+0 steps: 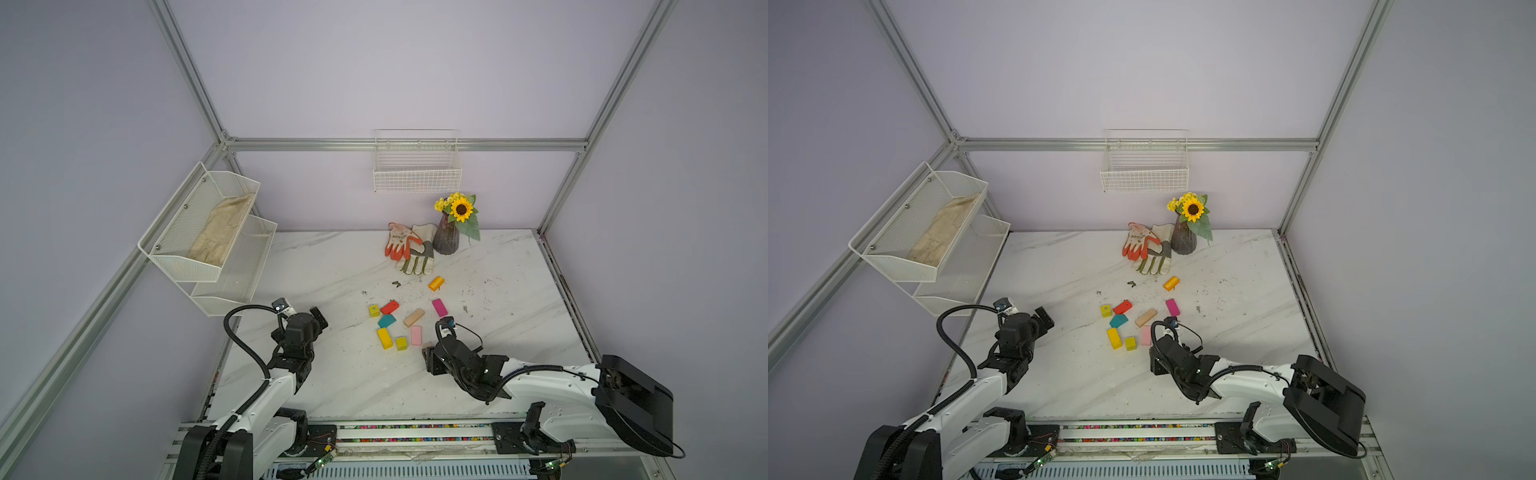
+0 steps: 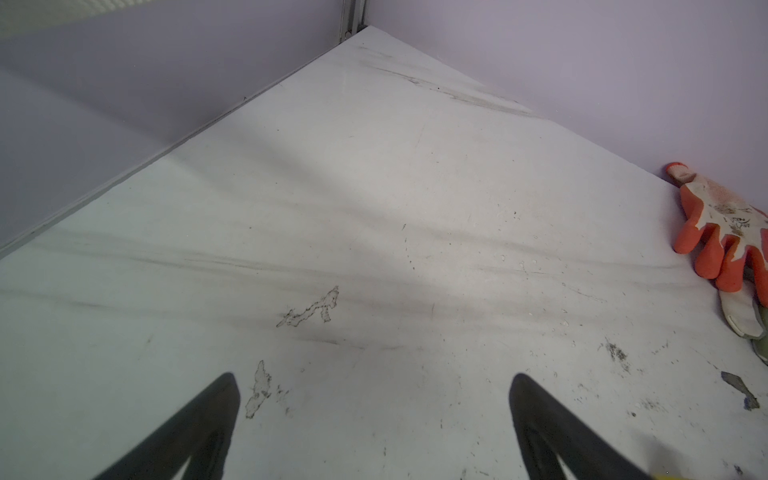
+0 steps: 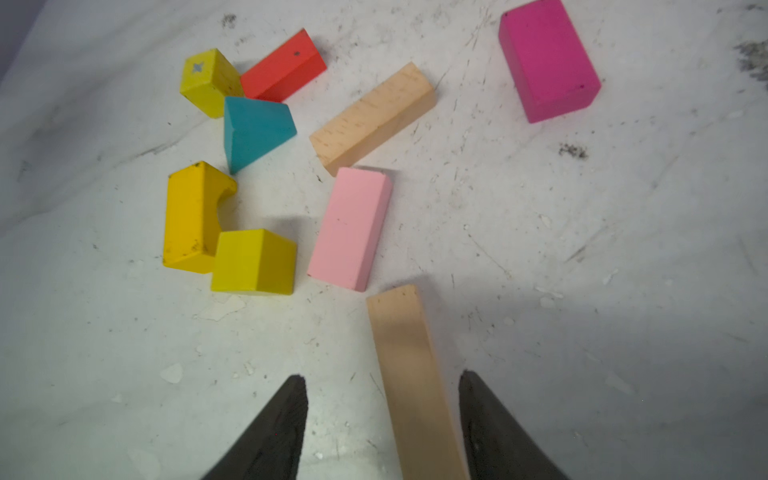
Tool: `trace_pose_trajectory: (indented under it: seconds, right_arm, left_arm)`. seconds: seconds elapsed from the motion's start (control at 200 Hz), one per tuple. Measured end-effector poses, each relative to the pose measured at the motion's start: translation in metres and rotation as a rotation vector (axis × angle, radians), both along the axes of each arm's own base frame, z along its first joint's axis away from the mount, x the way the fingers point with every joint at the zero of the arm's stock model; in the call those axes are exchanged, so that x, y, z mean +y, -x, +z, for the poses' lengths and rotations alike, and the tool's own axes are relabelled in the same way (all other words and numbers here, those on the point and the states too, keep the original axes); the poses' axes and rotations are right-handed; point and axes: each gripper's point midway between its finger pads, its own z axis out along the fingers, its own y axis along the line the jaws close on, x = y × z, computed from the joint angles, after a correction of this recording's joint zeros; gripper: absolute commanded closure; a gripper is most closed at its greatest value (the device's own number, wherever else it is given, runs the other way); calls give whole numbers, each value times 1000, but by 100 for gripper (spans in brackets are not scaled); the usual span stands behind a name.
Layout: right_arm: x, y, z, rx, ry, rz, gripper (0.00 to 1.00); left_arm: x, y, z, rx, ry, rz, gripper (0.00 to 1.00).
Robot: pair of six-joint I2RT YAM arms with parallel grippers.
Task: Build the wood block tower
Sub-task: 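Reach the right gripper down to the natural wood bar nearest the robot, then close the right gripper on the wood bar and lift it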
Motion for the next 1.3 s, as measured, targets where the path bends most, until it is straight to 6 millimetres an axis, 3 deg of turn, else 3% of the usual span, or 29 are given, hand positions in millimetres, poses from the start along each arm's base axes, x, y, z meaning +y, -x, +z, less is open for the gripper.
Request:
trace_pose_trajectory:
  seconds: [0.155, 0.315, 0.62, 1.3]
  right_arm:
    - [2, -4, -22, 33, 89, -18, 46]
    - [9, -12, -22, 22, 109, -35, 54]
    - [4, -6, -23, 25, 147, -44, 65]
    - [-13, -7, 22, -53, 60, -147, 81]
  left_arm:
    - [0, 0, 0, 0, 0, 0, 0]
    - [0, 0, 0, 0, 0, 0, 1]
    - [0, 0, 0, 1, 0, 0, 0]
    - [0, 0, 0, 1, 0, 0, 0]
